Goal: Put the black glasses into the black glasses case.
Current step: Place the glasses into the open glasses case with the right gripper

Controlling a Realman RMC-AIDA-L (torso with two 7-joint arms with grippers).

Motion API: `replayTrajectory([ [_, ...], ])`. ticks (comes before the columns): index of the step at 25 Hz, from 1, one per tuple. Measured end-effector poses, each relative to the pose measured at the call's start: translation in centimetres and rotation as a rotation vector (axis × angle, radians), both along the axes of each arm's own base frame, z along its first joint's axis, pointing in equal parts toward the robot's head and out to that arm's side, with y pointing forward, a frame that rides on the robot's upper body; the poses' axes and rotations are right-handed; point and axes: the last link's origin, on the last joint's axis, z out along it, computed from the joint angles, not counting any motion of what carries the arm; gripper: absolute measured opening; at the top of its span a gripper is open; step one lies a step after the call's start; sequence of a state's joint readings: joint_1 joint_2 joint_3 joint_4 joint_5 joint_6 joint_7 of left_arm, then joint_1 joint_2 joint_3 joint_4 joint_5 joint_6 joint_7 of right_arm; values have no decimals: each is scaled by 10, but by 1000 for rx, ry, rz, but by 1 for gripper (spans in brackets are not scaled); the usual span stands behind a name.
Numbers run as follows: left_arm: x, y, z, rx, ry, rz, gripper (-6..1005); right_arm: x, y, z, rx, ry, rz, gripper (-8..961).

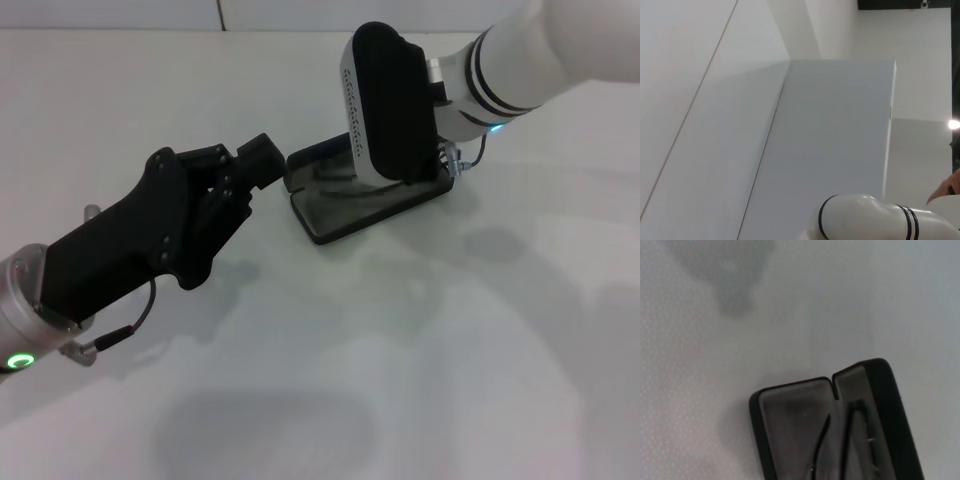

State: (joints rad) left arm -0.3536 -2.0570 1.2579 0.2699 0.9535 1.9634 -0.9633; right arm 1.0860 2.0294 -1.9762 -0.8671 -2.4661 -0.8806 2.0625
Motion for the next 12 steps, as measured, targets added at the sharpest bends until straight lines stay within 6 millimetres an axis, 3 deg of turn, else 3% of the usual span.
replayTrajectory([
  [12, 0, -1, -1, -10, 9, -7, 42, 0, -10, -2, -4, 41, -1, 167],
])
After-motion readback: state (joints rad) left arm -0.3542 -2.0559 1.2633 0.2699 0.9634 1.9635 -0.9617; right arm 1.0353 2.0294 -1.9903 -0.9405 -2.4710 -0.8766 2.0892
